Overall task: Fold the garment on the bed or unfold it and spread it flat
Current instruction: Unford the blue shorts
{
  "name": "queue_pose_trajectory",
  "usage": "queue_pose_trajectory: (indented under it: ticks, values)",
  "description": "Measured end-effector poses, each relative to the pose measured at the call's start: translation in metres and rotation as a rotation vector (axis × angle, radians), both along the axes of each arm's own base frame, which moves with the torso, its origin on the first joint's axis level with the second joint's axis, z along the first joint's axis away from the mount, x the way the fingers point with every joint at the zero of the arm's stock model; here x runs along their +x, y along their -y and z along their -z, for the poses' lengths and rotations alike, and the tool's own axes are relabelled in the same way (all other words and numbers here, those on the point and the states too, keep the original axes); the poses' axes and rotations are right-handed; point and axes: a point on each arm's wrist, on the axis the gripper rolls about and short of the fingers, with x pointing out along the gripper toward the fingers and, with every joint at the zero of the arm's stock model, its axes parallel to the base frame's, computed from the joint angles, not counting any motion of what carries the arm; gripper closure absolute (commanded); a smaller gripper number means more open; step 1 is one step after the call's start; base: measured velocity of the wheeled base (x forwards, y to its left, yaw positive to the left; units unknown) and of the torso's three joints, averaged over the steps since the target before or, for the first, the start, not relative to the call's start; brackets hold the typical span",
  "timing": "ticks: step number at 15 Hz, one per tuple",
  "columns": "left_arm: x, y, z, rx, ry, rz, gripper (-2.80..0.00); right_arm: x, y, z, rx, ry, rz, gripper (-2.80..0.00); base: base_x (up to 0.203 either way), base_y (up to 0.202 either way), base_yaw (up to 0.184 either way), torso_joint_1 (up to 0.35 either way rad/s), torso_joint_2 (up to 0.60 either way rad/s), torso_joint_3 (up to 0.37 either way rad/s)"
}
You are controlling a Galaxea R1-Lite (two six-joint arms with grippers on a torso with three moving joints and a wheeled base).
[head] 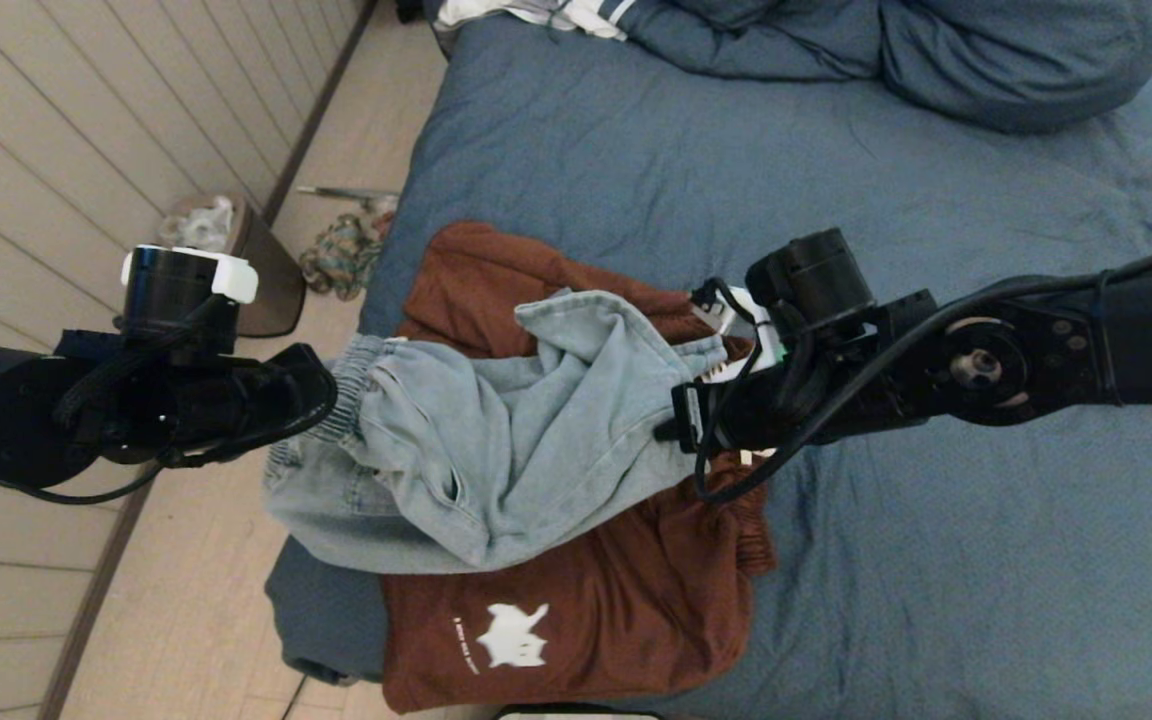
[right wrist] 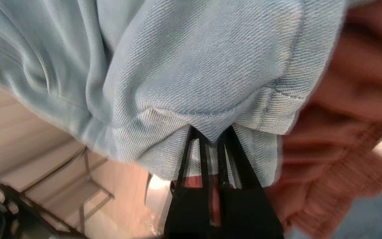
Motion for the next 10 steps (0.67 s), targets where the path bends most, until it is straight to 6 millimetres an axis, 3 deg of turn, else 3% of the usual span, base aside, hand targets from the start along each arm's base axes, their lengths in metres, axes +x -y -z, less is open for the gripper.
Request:
queue_pose_trajectory:
  ticks: [6,10]
  values:
    - [-0.001,0.000,-0.001,-0.001,0.001,0.002,0.00,-0.046,0.026,0.001,-0.084,-0.149,-0.018,-2.80,0.000,0.000,0.000,0.000,0.00,0.000]
    - [-0.003,0.003,-0.001,-0.001,0.000,0.013,0.00,-0.054,0.035,-0.005,-0.075,-0.127,0.000,-2.80,0.000,0.000,0.000,0.000,0.00,0.000]
